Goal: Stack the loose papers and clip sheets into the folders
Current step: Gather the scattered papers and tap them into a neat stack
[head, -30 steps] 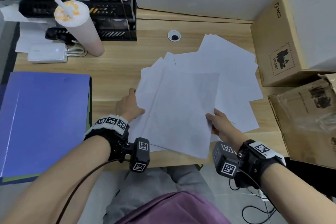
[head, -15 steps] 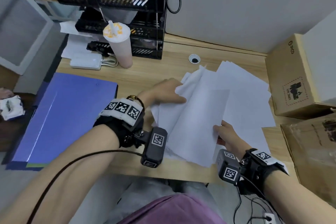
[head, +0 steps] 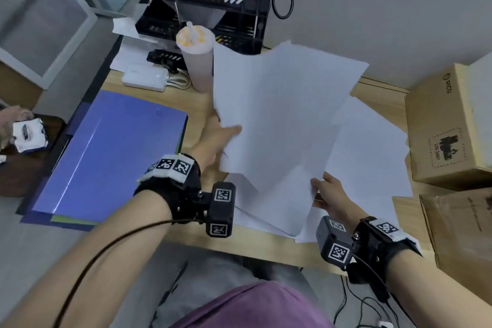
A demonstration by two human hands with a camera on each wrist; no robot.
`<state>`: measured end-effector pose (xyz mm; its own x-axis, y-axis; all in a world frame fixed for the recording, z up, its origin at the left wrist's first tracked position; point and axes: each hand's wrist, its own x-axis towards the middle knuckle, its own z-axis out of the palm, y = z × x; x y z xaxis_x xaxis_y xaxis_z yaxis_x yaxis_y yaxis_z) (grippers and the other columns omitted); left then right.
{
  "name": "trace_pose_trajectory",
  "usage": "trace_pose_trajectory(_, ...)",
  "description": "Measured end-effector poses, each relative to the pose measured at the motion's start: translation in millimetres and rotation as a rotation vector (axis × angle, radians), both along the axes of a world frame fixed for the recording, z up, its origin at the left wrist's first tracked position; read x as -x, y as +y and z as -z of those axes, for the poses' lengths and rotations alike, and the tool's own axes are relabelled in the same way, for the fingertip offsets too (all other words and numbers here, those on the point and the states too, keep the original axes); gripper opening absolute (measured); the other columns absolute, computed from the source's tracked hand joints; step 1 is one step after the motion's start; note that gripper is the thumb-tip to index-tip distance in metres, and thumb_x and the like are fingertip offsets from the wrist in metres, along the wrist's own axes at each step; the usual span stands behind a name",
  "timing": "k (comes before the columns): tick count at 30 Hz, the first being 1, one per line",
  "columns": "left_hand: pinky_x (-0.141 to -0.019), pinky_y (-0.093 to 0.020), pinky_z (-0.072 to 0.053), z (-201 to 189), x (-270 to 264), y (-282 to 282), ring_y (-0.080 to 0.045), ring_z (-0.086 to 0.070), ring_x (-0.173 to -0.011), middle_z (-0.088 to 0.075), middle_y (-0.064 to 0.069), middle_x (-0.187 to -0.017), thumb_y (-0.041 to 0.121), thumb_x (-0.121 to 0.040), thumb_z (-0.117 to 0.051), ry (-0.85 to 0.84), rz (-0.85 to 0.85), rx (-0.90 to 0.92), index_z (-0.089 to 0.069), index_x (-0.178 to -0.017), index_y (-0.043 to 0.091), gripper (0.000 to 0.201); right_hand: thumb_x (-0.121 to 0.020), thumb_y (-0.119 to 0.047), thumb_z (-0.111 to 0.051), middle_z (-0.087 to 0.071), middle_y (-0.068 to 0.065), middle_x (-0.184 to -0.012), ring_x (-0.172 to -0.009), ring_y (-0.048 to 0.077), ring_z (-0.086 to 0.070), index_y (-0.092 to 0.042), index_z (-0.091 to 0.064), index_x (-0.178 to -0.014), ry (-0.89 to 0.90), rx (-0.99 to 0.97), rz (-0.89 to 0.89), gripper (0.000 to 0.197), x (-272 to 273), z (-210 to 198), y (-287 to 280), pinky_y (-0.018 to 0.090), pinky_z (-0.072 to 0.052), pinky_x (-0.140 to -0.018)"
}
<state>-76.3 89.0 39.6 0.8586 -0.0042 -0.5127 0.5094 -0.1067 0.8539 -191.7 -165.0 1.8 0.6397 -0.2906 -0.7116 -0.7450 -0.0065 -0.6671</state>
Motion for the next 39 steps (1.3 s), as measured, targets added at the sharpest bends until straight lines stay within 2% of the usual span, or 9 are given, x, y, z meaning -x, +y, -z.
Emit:
trace_pose_trajectory(5, -0.095, -0.031, -0.045, 68, 41, 12, -0.022, -0.056, -0.115, -0.056, -0.006, -0.135, 0.006, -0.087, -0.065, 0.213, 0.34, -0.1, -0.046, -0.139, 0.011, 0.056, -0.087, 0.0, -0.04, -0.065, 0.009, -0.084, -0.07, 0.026, -0.06, -0.01, -0.061, -0.099, 0.059, 0.02, 0.012, 0.026, 0, 3, -10, 0.028, -0.053, -0.059)
trace_pose_trajectory(10, -0.096, -0.027, -0.041, 68, 40, 11, -0.021, -0.053, -0.121, -0.055, -0.005, -0.137, 0.01, -0.091, -0.063, 0.255, 0.508, -0.077, -0.045, -0.141, 0.01, 0.053, -0.086, 0.003, -0.039, -0.054, 0.007, -0.066, -0.054, 0.021, -0.052, -0.011, -0.049, -0.075, 0.1, 0.062, 0.014, 0.02, -9, 9, -10, 0.025, -0.045, -0.05)
trace_pose_trajectory(15, -0.1, -0.029, -0.042, 67, 34, 8, -0.016, -0.053, -0.122, -0.057, 0.005, -0.134, 0.023, -0.083, -0.075, 0.321, 0.77, -0.056, -0.047, -0.139, 0.018, 0.063, -0.091, -0.002, -0.037, -0.061, 0.008, -0.082, -0.068, 0.023, -0.058, -0.013, -0.059, -0.099, 0.086, 0.089, 0.03, 0.026, -12, 20, -12, 0.028, -0.05, -0.059)
trace_pose_trajectory(21, -0.075, -0.019, -0.047, 74, 21, 1, -0.01, -0.061, -0.1, -0.063, 0.004, -0.121, 0.023, -0.091, -0.066, 0.182, 0.362, -0.058, -0.055, -0.131, 0.017, 0.042, -0.093, -0.003, -0.036, -0.059, 0.005, -0.075, -0.063, 0.021, -0.055, -0.016, -0.058, -0.09, 0.083, 0.114, 0.016, 0.026, -11, 24, -22, 0.027, -0.044, -0.059)
trace_pose_trajectory(23, -0.08, -0.023, -0.046, 78, 17, -3, -0.013, -0.058, -0.106, -0.06, 0.004, -0.125, 0.017, -0.095, -0.057, 0.104, 0.263, -0.131, -0.05, -0.134, 0.017, 0.04, -0.094, -0.004, -0.037, -0.055, 0.004, -0.07, -0.058, 0.019, -0.051, -0.016, -0.055, -0.085, 0.092, 0.118, 0.006, 0.024, -10, 25, -27, 0.025, -0.04, -0.055)
trace_pose_trajectory(26, -0.089, -0.028, -0.043, 79, 12, -12, -0.015, -0.053, -0.114, -0.054, 0.007, -0.128, 0.014, -0.095, -0.045, 0.117, 0.323, -0.193, -0.042, -0.138, 0.021, 0.043, -0.094, -0.006, -0.038, -0.053, 0.005, -0.072, -0.059, 0.019, -0.051, -0.013, -0.054, -0.092, 0.111, 0.096, -0.016, 0.018, -10, 27, -34, 0.026, -0.041, -0.056)
trace_pose_trajectory(32, -0.081, -0.026, -0.046, 81, 13, -34, -0.016, -0.054, -0.111, -0.053, 0.009, -0.13, 0.015, -0.095, -0.032, 0.193, 0.488, -0.183, -0.042, -0.138, 0.026, 0.046, -0.098, -0.007, -0.038, -0.065, 0.003, -0.083, -0.069, 0.018, -0.061, -0.018, -0.06, -0.102, 0.135, 0.029, -0.074, 0.025, -17, 17, -36, 0.026, -0.05, -0.059)
trace_pose_trajectory(35, -0.095, -0.034, -0.047, 87, 12, -38, -0.016, -0.056, -0.113, -0.056, 0.007, -0.131, 0.036, -0.094, -0.04, 0.216, 0.446, -0.132, -0.044, -0.137, 0.026, 0.044, -0.098, -0.009, -0.039, -0.065, 0.004, -0.085, -0.071, 0.018, -0.061, -0.016, -0.061, -0.102, 0.148, 0.039, -0.096, 0.023, -22, 15, -38, 0.026, -0.05, -0.061)
trace_pose_trajectory(39, -0.091, -0.03, -0.048, 93, 9, -38, -0.017, -0.06, -0.108, -0.062, 0.004, -0.122, 0.021, -0.091, -0.06, 0.111, 0.406, -0.181, -0.053, -0.13, 0.018, 0.039, -0.098, -0.012, -0.041, -0.063, 0.004, -0.083, -0.072, 0.019, -0.06, -0.016, -0.058, -0.093, 0.168, 0.026, -0.112, 0.019, -30, 17, -37, 0.028, -0.05, -0.065)
